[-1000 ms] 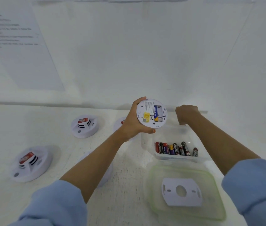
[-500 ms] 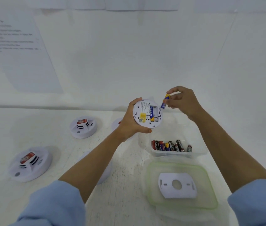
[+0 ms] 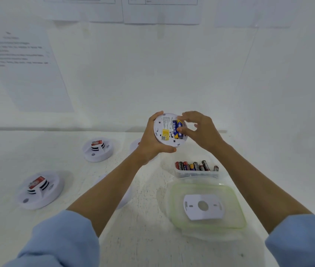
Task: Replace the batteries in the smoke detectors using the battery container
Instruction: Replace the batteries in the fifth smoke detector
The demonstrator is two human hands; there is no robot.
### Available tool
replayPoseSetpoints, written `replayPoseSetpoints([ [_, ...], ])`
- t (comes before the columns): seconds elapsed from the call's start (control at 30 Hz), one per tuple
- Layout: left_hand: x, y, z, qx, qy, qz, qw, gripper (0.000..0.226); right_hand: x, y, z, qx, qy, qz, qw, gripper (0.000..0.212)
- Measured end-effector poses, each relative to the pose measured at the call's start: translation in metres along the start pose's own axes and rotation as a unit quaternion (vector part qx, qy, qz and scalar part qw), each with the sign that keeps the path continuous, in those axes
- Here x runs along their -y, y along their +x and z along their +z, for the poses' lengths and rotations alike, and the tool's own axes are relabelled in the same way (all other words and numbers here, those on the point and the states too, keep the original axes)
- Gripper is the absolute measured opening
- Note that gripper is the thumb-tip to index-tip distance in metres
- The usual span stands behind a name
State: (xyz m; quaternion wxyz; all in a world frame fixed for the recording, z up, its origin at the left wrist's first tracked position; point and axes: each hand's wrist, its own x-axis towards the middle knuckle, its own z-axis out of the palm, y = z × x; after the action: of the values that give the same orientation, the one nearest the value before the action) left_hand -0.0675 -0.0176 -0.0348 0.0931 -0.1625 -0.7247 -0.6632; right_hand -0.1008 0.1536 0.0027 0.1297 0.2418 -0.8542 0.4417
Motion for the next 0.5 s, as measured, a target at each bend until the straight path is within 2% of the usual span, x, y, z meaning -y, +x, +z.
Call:
replayPoseSetpoints([
  [0.13,0.0,-0.004,-0.001,-0.012,0.006,0.01,1.0,0.102,0.004,-0.015,0.008,0.041,0.051,0.019,0.998,0.032],
  [0.23,0.002,-0.009,0.0,-0.011,0.013,0.007,1.0,0.103,0.007,-0.023,0.011,0.031,0.065,0.022,0.997,0.031],
  [0.5,-0.002,-0.013,0.002,-0.01,0.013,0.011,1.0,0.101,0.009,-0.026,0.011,0.024,0.029,0.04,0.998,0.04],
])
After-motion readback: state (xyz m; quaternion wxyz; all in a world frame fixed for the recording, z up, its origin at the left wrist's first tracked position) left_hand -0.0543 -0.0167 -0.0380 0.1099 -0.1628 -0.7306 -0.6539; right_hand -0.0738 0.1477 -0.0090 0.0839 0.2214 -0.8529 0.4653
